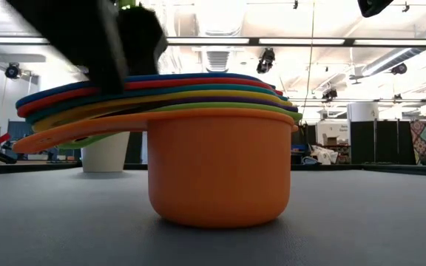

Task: Nest measuring cups in basket
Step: Put the nested measuring cups into the top center bin

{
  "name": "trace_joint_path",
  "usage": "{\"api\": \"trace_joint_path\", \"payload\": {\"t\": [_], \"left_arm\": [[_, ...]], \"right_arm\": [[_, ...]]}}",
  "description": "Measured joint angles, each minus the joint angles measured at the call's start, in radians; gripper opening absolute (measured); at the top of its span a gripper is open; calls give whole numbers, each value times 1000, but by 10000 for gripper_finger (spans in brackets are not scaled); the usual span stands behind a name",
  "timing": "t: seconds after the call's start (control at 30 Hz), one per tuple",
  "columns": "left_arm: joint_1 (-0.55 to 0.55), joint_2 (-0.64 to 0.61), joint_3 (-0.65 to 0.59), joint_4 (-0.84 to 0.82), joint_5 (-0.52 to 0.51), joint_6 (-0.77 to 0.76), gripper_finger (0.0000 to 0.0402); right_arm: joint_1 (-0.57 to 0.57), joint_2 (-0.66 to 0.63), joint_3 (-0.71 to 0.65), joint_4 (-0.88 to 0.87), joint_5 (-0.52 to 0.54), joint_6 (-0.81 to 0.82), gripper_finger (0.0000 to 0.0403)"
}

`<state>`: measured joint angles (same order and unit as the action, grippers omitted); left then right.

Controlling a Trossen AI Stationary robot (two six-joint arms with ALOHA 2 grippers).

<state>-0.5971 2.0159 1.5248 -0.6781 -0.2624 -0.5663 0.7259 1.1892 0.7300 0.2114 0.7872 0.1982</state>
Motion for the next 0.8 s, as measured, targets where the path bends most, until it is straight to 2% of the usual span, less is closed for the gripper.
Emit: {"api": "trace_joint_path", "payload": {"t": [0.27,0.4,0.57,0.8], "left_arm": [[14,-1,-47,-2,19,-19,397],[16,-1,-70,5,45,-24,381],[17,-1,-80,6,56,-36,333],[19,-1,-80,7,98,-45,237]], "right_arm": [[0,0,0,-4,0,0,224],[0,0,0,-4,0,0,224],[0,0,0,-5,0,0,224],[0,0,0,-5,0,0,224]]}}
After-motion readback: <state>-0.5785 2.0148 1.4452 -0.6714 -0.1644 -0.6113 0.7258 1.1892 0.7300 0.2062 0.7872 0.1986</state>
